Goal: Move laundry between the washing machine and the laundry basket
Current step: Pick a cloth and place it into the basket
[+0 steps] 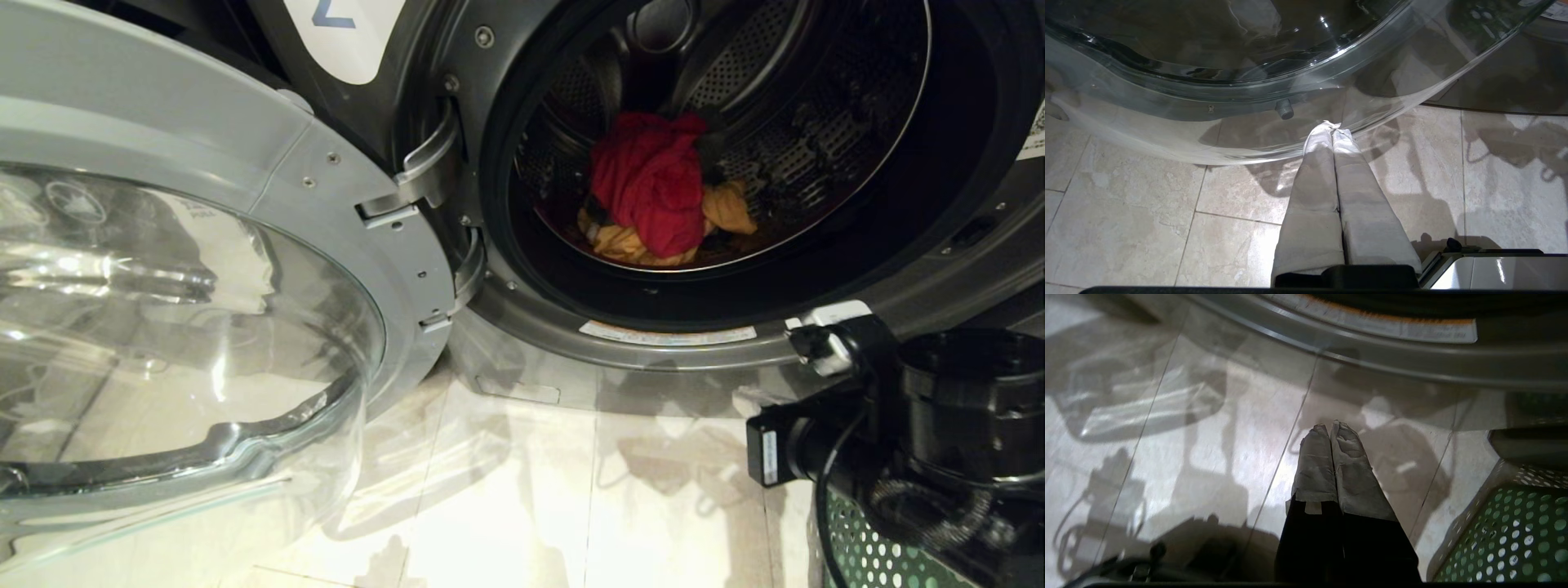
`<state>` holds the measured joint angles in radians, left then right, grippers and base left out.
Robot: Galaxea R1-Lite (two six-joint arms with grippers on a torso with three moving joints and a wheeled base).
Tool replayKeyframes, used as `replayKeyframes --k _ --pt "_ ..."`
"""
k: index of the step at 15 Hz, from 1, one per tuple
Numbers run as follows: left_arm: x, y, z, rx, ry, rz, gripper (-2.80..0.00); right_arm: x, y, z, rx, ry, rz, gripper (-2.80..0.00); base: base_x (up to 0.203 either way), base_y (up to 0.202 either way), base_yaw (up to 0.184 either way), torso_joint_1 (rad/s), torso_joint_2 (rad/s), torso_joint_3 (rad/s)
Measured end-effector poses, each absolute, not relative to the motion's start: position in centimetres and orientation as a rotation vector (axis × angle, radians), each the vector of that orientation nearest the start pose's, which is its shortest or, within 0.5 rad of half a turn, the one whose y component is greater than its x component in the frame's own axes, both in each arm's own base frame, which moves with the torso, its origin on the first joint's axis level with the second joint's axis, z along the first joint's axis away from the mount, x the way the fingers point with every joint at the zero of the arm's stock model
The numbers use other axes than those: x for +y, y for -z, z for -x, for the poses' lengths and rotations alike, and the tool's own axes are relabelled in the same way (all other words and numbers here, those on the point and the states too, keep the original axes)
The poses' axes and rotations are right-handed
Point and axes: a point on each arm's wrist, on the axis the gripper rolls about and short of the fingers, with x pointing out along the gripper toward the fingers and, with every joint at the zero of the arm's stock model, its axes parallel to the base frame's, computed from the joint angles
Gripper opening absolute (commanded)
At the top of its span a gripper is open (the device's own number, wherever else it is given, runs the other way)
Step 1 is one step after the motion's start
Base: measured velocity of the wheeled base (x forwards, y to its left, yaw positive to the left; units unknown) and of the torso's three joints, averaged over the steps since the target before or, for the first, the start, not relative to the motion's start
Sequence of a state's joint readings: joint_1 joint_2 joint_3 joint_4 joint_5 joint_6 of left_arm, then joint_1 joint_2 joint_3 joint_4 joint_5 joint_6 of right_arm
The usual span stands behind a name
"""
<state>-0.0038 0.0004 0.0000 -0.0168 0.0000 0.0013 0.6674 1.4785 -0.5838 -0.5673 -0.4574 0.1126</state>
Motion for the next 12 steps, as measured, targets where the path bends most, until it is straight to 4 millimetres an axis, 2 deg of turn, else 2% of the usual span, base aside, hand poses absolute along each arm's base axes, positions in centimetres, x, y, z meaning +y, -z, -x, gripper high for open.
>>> replayKeyframes --k 1,4,8,10,12 --pt "0.0 -7.7 2.3 -0.016 0.005 -0.002 -2.80 13.9 -17.7 -20.5 0.255 -0.164 0.064 -2.80 0.000 0.000 0.000 0.000 0.00 0.000" --pt "0.0 -7.7 2.3 -0.016 0.004 -0.001 -2.80 14.1 -17.7 -22.8 0.238 -0.149 0.077 -2.80 0.000 0.000 0.000 0.000 0.00 0.000" --pt "0.0 -7.7 2.3 -0.016 0.005 -0.002 -2.80 14.3 -19.2 -26.4 0.179 -0.134 0.095 -2.80 0.000 0.000 0.000 0.000 0.00 0.000" --pt "0.0 -7.7 2.3 -0.016 0.005 -0.002 -2.80 14.4 -19.5 -27.1 0.158 -0.157 0.179 -2.80 0.000 0.000 0.000 0.000 0.00 0.000" --pt "0.0 -7.7 2.3 -0.016 0.005 -0.002 -2.80 14.5 -20.0 -27.4 0.121 -0.159 0.191 -2.80 0.000 0.000 0.000 0.000 0.00 0.000"
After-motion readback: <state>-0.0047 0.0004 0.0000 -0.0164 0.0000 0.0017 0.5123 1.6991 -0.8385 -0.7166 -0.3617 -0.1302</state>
